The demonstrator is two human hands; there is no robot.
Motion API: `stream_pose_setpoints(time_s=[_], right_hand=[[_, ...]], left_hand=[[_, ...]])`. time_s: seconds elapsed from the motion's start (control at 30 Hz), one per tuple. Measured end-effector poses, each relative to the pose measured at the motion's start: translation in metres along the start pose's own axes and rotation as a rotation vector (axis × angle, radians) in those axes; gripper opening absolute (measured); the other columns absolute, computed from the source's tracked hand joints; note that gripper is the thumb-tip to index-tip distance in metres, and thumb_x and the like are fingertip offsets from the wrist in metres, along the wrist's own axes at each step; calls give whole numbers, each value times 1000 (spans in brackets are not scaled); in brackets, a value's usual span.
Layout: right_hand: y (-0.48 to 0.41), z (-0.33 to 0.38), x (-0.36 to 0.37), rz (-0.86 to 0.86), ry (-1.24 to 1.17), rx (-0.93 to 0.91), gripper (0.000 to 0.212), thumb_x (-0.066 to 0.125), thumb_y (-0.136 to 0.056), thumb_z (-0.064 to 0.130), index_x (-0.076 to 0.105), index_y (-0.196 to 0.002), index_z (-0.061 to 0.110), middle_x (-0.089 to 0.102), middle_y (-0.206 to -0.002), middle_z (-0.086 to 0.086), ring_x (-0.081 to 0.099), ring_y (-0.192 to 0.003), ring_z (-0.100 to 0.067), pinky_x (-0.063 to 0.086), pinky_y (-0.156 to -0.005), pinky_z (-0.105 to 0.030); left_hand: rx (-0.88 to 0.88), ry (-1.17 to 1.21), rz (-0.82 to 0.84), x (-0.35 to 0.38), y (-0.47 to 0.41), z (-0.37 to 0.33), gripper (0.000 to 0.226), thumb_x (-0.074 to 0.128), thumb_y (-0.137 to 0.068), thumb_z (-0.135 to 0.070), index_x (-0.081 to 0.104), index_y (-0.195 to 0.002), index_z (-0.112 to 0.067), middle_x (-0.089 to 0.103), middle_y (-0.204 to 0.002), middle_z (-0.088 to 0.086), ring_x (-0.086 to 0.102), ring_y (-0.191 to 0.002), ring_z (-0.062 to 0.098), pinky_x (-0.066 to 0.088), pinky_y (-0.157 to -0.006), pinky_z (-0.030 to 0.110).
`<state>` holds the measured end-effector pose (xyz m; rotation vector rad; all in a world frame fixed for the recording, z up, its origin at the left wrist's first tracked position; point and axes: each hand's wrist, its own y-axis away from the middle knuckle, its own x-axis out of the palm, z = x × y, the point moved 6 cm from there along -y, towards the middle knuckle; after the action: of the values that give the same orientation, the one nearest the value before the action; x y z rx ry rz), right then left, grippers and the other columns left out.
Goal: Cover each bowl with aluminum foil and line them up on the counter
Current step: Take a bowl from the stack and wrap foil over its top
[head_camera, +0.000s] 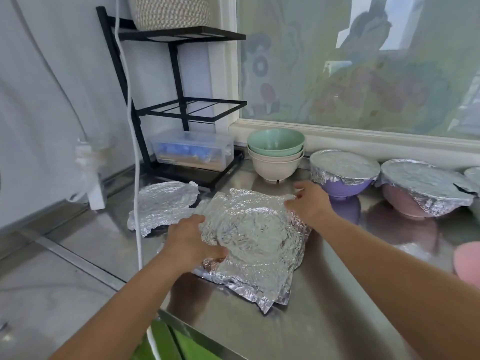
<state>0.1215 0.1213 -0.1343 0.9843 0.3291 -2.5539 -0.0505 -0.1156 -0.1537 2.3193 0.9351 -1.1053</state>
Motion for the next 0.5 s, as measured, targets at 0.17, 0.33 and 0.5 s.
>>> stream_pose_setpoints(time_s=[0.17,0.33,0.5], right_hand=[[2,1,6,130,-294,56,24,83,-73,17,74,-95,13,56,-70,0,49,-66,-16,39,-64,-27],[13,7,-15,105,-399,101,33,71,-85,14,44,-65,16,35,-54,0,30,-52,-15,23,-49,-24],[31,11,-42,178,-705,120,28,79,-80,21,60,-97,11,62,-84,-6,57,-76,-22,47,-76,-33]], left_hand=[[7,66,-28,-2,2,1,109,93,-52,-43,39,-144,-22,45,-142,4,35,-134,27,35,-109,42],[17,255,-72,-10,12,2,99,92,-59,-31,40,-143,-21,47,-141,4,43,-130,23,37,-107,39],[50,493,-117,-23,33,-11,83,85,-69,-34,44,-139,-18,54,-130,0,51,-122,20,43,-100,39]])
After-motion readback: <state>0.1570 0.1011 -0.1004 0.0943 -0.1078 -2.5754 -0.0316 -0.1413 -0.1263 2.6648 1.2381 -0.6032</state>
